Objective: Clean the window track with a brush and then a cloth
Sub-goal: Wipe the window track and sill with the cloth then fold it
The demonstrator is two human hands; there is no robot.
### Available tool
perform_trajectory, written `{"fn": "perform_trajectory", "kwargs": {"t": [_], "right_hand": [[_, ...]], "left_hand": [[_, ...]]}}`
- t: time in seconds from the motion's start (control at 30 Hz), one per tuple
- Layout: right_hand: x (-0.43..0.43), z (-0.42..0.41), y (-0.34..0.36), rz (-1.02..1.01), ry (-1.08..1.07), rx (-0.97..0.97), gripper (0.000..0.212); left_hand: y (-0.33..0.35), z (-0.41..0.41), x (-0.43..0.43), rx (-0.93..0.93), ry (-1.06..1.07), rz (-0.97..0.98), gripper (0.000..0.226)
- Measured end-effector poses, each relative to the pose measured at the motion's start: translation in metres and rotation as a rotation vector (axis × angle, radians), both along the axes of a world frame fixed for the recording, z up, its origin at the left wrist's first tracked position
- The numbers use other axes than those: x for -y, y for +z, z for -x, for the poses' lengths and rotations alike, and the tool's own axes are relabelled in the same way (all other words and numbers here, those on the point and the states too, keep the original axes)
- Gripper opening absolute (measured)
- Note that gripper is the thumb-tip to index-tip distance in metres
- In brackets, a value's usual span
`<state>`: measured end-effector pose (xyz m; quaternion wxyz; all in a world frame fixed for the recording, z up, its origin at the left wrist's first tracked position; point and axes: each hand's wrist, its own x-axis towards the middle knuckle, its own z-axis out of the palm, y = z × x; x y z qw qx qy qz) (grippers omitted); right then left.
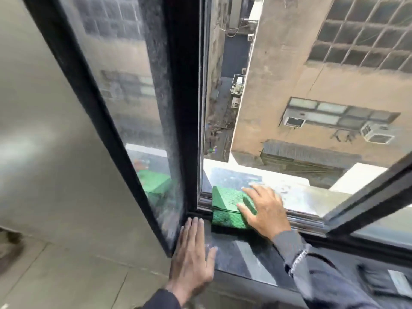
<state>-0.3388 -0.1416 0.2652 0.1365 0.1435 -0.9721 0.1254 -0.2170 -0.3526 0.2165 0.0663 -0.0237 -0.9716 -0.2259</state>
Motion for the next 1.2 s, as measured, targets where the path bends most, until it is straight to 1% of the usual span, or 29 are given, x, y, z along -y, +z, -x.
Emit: {"fn": "perform_trajectory", "kwargs": {"t": [0.07, 0.1, 0.17, 0.23, 0.3, 0.43, 0.53, 0.63, 0.73, 0.8, 0.87, 0.93, 1.03, 1.1, 1.17, 1.2], "right_hand": [[0.037, 0.003, -0.008, -0.098, 0.126, 0.121, 0.043], [0.049, 0.005, -0.010, -0.132, 0.140, 0.151, 0.045], [0.057, 0.010, -0.020, -0.226, 0.170, 0.164, 0.052], [0.039, 0.008, -0.022, -0.320, 0.264, 0.154, 0.059], [0.004, 0.004, -0.018, -0.373, 0.328, 0.173, 0.064], [-0.083, -0.003, -0.016, -0.375, 0.328, 0.217, 0.064], [-0.101, -0.001, -0.019, -0.417, 0.333, 0.233, 0.064], [-0.065, -0.002, -0.021, -0.420, 0.298, 0.208, 0.065], [-0.002, 0.001, -0.023, -0.390, 0.304, 0.164, 0.066], [0.036, 0.005, -0.021, -0.375, 0.330, 0.149, 0.066], [0.047, 0.008, -0.018, -0.383, 0.378, 0.163, 0.066], [0.021, 0.006, -0.019, -0.387, 0.414, 0.171, 0.066], [-0.060, -0.003, -0.022, -0.396, 0.372, 0.180, 0.062], [-0.107, -0.006, -0.024, -0.439, 0.364, 0.179, 0.062], [-0.123, -0.007, -0.027, -0.465, 0.358, 0.193, 0.063], [-0.120, -0.007, -0.028, -0.445, 0.347, 0.200, 0.062]], "left_hand": [[-0.006, -0.002, -0.003, 0.049, -0.031, 0.140, 0.081], [-0.006, -0.001, -0.005, 0.057, -0.031, 0.183, 0.085], [-0.011, 0.000, -0.008, 0.101, 0.002, 0.209, 0.090], [-0.012, 0.000, -0.008, 0.089, -0.012, 0.235, 0.092], [-0.011, 0.001, -0.002, 0.075, -0.032, 0.260, 0.093], [-0.016, 0.006, -0.004, 0.073, -0.025, 0.274, 0.094], [-0.016, 0.008, -0.010, 0.087, -0.005, 0.276, 0.095], [-0.014, 0.007, -0.010, 0.107, 0.003, 0.287, 0.094], [-0.013, 0.007, -0.012, 0.121, 0.004, 0.302, 0.094], [-0.014, 0.007, -0.010, 0.120, 0.002, 0.312, 0.094], [-0.016, 0.008, -0.009, 0.113, 0.003, 0.330, 0.094], [-0.017, 0.007, -0.008, 0.124, 0.000, 0.333, 0.094], [-0.016, 0.008, -0.010, 0.125, 0.009, 0.341, 0.093], [-0.015, 0.007, -0.011, 0.121, 0.021, 0.335, 0.092], [-0.016, 0.008, -0.012, 0.119, 0.024, 0.332, 0.091], [-0.015, 0.007, -0.012, 0.126, 0.023, 0.333, 0.091]]}}
